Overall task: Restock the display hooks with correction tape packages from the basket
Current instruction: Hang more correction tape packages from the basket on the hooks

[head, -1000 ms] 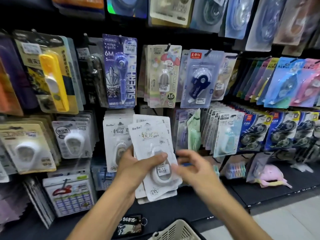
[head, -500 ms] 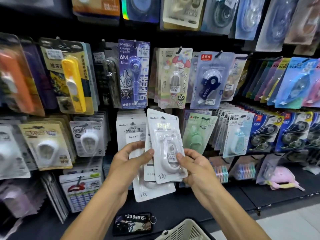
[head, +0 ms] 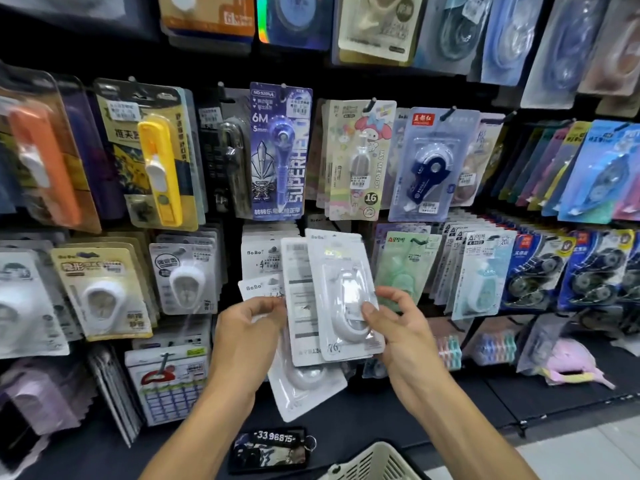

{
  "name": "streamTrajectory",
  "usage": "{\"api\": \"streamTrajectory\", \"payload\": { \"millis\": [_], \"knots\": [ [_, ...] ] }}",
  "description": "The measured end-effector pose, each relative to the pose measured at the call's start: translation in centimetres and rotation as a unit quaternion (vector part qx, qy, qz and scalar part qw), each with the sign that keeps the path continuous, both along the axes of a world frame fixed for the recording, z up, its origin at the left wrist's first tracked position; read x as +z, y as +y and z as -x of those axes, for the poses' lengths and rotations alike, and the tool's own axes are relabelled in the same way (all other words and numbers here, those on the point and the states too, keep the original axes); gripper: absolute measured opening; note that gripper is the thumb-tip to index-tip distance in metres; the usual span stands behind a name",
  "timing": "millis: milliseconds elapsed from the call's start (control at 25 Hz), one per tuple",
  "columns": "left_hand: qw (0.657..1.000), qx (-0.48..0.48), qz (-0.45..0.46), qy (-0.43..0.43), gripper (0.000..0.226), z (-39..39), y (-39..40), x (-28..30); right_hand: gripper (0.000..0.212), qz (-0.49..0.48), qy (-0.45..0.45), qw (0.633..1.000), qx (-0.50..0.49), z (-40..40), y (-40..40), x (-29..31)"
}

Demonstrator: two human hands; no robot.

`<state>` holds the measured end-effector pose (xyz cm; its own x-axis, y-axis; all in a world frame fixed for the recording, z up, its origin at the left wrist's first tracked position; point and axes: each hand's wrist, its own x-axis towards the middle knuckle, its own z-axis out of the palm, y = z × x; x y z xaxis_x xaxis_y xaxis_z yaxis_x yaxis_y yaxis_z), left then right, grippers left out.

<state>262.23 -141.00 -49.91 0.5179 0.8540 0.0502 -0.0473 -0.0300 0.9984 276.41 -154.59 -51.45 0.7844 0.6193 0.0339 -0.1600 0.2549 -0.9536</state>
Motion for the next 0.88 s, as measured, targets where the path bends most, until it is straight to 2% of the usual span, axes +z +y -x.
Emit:
{"api": "streamTrajectory", "payload": {
  "millis": [80,160,240,320,400,520,720,880],
  "knots": [
    [0.998,-0.055,0.022,-0.032,0.017,0.2,-0.6,0.4,0.037,0.011,-0.001,0.999,0.036,0.5,0.2,-0.3],
    [0.998,-0.063,-0.013,-0.015,0.015,0.2,-0.6,0.4,0.029,-0.005,-0.028,1.000,0.007,0.4,0.2,-0.4],
    [0.998,-0.009,-0.052,0.031,0.015,0.1,-0.4,0.1,0.023,-0.014,-0.056,0.996,-0.075,-0.4,-0.2,0.1],
    [0.996,0.041,-0.065,0.052,0.011,0.3,-0.1,0.0,0.018,0.016,-0.059,0.990,-0.129,-1.3,-0.9,0.7],
    [0.992,0.061,-0.095,0.062,0.011,0.7,0.0,0.5,0.014,0.051,-0.048,0.991,-0.118,-1.8,-1.5,1.0],
    [0.986,0.077,-0.141,0.052,0.020,1.7,0.1,1.5,0.010,0.104,-0.097,0.983,-0.118,-2.5,-2.3,1.3],
    [0.970,0.121,-0.201,0.062,0.024,3.1,0.8,3.0,0.014,0.105,-0.129,0.981,-0.099,-2.6,-1.9,1.8],
    [0.955,0.164,-0.233,0.083,0.028,3.8,1.2,3.7,0.013,0.100,-0.114,0.982,-0.110,-2.3,-1.5,1.8]
  ]
}}
